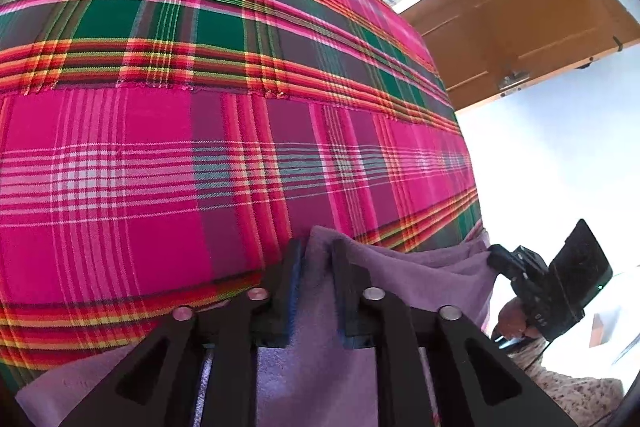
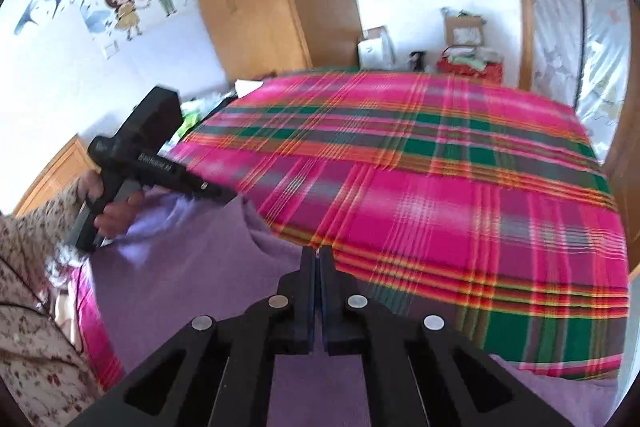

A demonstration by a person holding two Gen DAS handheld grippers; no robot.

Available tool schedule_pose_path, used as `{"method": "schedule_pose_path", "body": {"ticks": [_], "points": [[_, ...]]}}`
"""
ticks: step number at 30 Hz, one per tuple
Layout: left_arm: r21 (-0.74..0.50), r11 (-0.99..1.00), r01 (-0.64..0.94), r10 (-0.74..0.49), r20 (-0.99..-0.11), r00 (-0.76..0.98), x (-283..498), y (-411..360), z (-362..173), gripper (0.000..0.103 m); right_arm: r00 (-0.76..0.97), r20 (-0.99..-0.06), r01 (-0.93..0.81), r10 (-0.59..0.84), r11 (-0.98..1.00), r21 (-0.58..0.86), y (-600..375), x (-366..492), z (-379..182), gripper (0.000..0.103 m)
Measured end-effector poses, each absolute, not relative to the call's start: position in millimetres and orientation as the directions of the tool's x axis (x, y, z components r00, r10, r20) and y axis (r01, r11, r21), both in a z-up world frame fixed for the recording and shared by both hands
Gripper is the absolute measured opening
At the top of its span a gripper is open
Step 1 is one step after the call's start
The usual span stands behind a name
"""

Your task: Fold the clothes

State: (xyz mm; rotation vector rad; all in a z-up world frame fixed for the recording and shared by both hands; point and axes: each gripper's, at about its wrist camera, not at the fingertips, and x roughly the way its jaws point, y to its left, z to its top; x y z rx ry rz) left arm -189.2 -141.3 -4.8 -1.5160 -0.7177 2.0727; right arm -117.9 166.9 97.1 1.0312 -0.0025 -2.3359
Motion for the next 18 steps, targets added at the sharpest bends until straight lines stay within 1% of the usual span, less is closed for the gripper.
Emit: {"method": "schedule_pose_path", "body": {"ticks": [3, 6, 8, 10, 12, 15, 17, 18], "points": [[-0.661, -0.748, -0.061, 0.648, -0.708, -0.279, -189, -143, -5, 0.021, -0.500, -0.738, 0.452, -0.454, -0.863, 0.225, 163, -130, 77, 0.002], [-0.659, -0.750, -0.061, 0.646, -0.709, -0.281, -189, -144, -5, 0.021, -0.466, -0.773, 0.428, -0.430, -0.875, 0.228, 161, -137, 61, 0.002], [-0.646, -0.761, -0.067, 0.634, -0.717, -0.288, -189, -143, -4, 0.021, -0.467, -0.777, 0.424, -0.422, -0.878, 0.223, 160, -140, 58, 0.002], [-0.631, -0.773, -0.074, 0.621, -0.726, -0.296, -189, -141, -2, 0.015, -0.465, -0.781, 0.413, -0.418, -0.882, 0.226, 160, -143, 54, 0.003], [-0.616, -0.784, -0.080, 0.606, -0.732, -0.310, -189, -140, -2, 0.011, -0.466, -0.783, 0.407, -0.412, -0.886, 0.224, 158, -145, 50, 0.003], [-0.612, -0.789, -0.064, 0.595, -0.734, -0.327, -191, -141, -3, 0.008, -0.514, -0.775, 0.319, -0.368, -0.921, 0.225, 184, -133, 54, 0.006], [-0.598, -0.799, -0.059, 0.579, -0.740, -0.342, -192, -141, -1, 0.008, -0.546, -0.768, 0.255, -0.333, -0.940, 0.227, 204, -124, 57, 0.009], [-0.586, -0.808, -0.060, 0.567, -0.746, -0.350, -192, -141, 0, 0.008, -0.561, -0.765, 0.222, -0.315, -0.948, 0.228, 213, -119, 58, 0.014]]}}
